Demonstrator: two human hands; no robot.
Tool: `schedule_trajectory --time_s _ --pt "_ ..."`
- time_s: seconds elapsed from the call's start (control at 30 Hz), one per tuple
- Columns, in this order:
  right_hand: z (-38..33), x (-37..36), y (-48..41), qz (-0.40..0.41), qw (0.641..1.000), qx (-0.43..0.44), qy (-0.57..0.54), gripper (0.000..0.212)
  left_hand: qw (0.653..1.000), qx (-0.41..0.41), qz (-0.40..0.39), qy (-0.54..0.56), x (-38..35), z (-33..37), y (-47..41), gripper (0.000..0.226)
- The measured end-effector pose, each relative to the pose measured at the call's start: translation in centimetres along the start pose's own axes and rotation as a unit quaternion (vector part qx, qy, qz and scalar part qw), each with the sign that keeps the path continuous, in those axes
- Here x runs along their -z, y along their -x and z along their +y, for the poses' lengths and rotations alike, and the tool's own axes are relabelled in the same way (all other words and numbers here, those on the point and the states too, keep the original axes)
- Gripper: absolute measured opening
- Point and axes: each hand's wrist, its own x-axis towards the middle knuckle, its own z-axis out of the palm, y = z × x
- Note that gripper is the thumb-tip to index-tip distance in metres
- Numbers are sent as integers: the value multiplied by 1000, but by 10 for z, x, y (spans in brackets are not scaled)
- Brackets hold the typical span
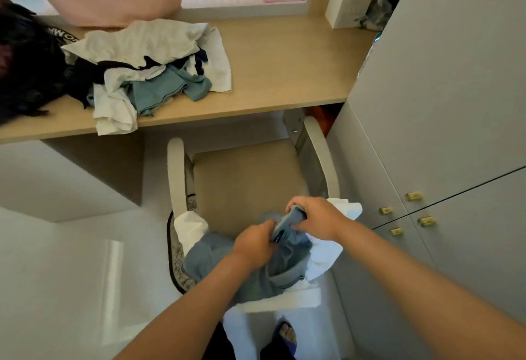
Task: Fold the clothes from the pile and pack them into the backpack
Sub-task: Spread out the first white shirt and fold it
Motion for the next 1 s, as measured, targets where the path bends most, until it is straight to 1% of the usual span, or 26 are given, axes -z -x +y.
schedule_trajectory --time_s 0.03,0.07,0.1,0.13,0.17,0.23,0.27,0.3,0.33,0.37,0.4,0.43,0.47,0.5,0.53,0.57,0.6,0.67,0.7,0.73,0.77,0.8,0.87,0.9,0.93,1.0 --pt "10 3 6 -29 999 -7 31 61 1000 10 3 -11 3 1 -2 13" --pt "23 6 14 -59 994 -18 85 87 999 25 4 -27 4 0 -6 14" --pt "38 6 19 -87 986 -38 140 106 998 40 14 -35 5 -2 -9 17" --pt "52 5 23 -106 975 -57 188 111 997 55 35 -38 7 -4 -10 17" --pt "63 3 25 -112 966 -71 222 103 995 71 57 -38 10 -7 -11 17" --pt "73 0 23 -112 963 -62 239 69 989 102 99 -28 15 -17 -12 15" --pt "73 -1 18 -120 967 -52 220 52 988 116 103 -22 18 -22 -14 14" --pt "67 1 15 -128 970 -44 204 34 988 123 88 -15 20 -24 -15 14" --pt "61 4 11 -131 972 -37 190 20 991 119 57 -1 22 -23 -15 18" --pt "57 8 7 -125 975 -39 177 23 993 114 10 38 22 -19 -13 26" --pt "54 11 3 -109 980 -43 163 31 987 108 -47 106 18 -12 -10 38" --pt "50 12 0 -94 984 -51 145 35 973 103 -110 175 12 -3 -4 53" --pt "45 12 -2 -85 988 -44 124 34 965 98 -150 191 4 4 0 70" --pt "40 10 -4 -79 991 -35 103 33 971 88 -166 148 -6 9 3 84" --pt "36 4 -4 -72 994 -23 82 34 982 82 -156 65 -16 10 6 91" --pt "31 0 -5 -58 996 -13 63 36 989 75 -127 -5 -23 9 6 89" --pt "27 -5 -5 -42 998 1 49 37 992 62 -101 -32 -26 7 5 78" --pt "22 -10 -5 -11 998 40 39 30 997 37 -69 -13 -15 4 1 51" --pt "21 -10 -6 4 998 54 36 20 998 25 -57 -12 -5 3 1 42" --pt "19 -8 -7 15 997 68 26 17 999 13 -44 -22 6 0 1 38" --pt "15 -3 -8 16 997 70 10 34 999 5 -30 -34 19 -1 2 35" --pt "8 3 -8 6 997 70 -23 57 999 -3 -13 -46 31 -3 2 33" --pt "-14 17 -10 -38 994 68 -71 98 999 -13 26 -44 56 -9 0 27" --pt "-27 24 -14 -63 994 73 -57 110 998 -19 45 -36 71 -10 -1 22" --pt "-37 29 -20 -83 993 83 -29 117 997 -28 64 -33 86 -10 -3 18" --pt "-60 37 -35 -87 991 98 -13 125 993 -52 99 -38 120 -8 -9 13"
